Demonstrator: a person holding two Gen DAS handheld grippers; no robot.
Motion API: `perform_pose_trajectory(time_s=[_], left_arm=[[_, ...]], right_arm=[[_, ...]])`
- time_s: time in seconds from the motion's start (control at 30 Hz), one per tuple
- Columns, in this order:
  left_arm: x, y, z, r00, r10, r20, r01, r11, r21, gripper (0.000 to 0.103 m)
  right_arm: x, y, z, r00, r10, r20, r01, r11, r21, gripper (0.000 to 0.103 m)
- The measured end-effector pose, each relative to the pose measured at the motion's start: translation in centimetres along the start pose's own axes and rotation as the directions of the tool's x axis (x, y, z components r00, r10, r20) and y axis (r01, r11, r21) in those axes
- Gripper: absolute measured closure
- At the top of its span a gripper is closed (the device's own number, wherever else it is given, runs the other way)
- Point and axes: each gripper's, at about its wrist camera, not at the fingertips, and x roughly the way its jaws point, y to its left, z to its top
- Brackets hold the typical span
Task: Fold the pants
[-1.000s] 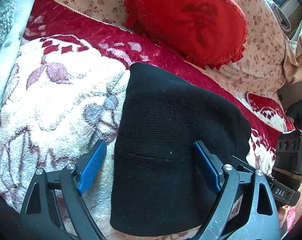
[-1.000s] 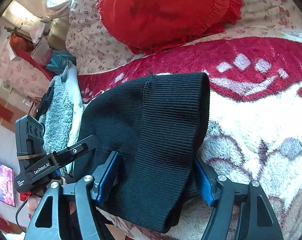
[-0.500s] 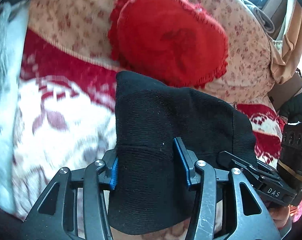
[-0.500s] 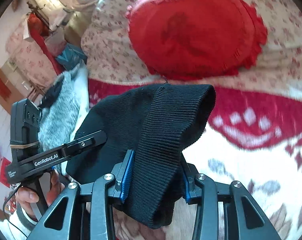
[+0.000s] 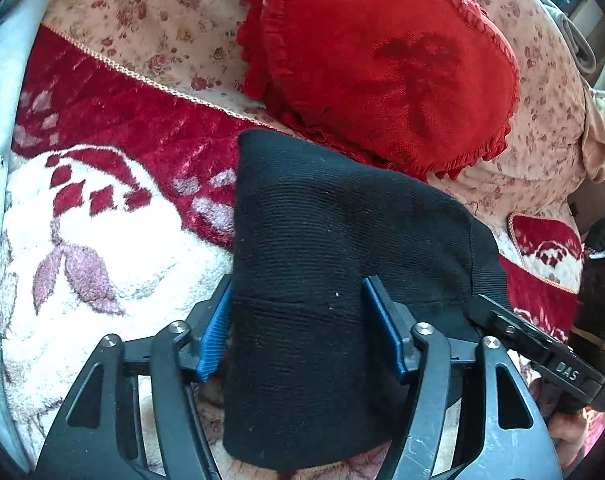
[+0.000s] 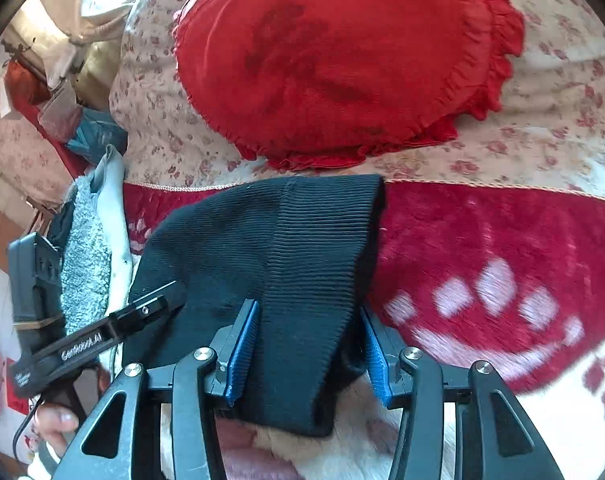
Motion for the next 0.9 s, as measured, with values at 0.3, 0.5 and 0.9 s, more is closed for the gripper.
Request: perform_pose_trajectory(time_s=[0.3,0.5,0.9], left_arm=[[-2.9,-2.0,-1.0,0.981,0.177,0.076,-0.185,0.977,0.11,0.039],[-2.1,-1.5,-1.1,0.976,0.197,0.091,-0.207,0.972,0.114,0.033],[-2.3,-1.7,-1.3,0.975,0.205,0.09,-0.213,0.974,0.084,0.028]], right_arm=[[-5.5,4.3,0.6,0.991,-0.032,0.132,0.05,0.989,-0.139,0.062],[-1.7,6.7,1.2,0.995,-0.067,0.075,0.081,0.974,-0.21,0.067],[0.0,6.6,-0.2,0.989,-0.142,0.039,0.147,0.963,-0.226,0.068]])
